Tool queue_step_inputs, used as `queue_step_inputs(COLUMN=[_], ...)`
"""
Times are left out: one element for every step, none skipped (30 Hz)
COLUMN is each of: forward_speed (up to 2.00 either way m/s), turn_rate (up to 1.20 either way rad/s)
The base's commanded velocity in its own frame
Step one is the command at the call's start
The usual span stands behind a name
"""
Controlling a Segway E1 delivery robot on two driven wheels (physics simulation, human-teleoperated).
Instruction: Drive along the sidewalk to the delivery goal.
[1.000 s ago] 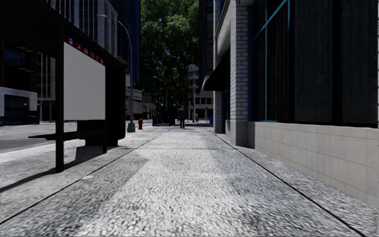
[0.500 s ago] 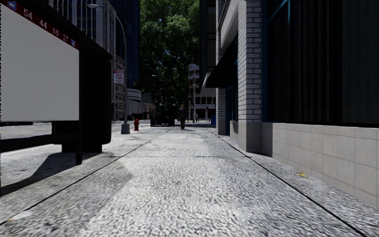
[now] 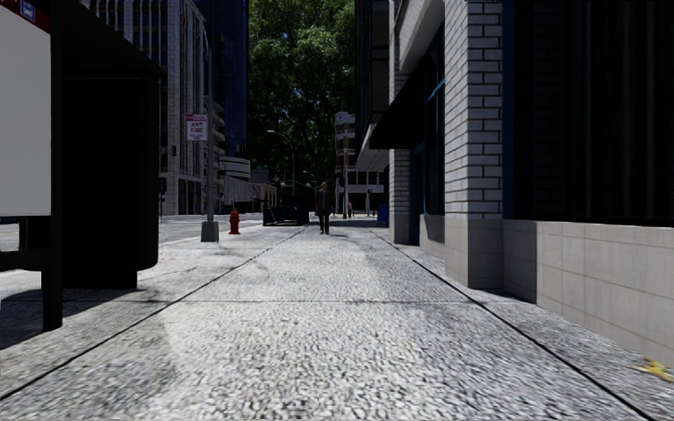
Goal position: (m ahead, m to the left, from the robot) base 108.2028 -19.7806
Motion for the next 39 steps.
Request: queue_step_inputs(forward_speed=[2.0,2.0,2.0,2.0,2.0,2.0,2.0,2.0,2.0,2.0,2.0,2.0,2.0,2.0,2.0,2.0,2.0,2.0,2.0,2.0,2.0,2.0,2.0,2.0,2.0,2.0,2.0,2.0,2.0,2.0,2.0,2.0,2.0,2.0,2.0,2.0,2.0,2.0,2.0], turn_rate=[0.0,0.0,0.0,0.0,0.0,0.0,0.0,0.0,0.0,0.0,0.0,0.0,0.0,0.0,0.09,0.32,0.32,0.47,0.52,0.52,0.53,0.53,0.53,0.53,0.53,0.53,0.53,0.53,0.53,0.53,0.53,0.5,0.48,0.45,0.45,0.45,0.45,0.44,0.44])
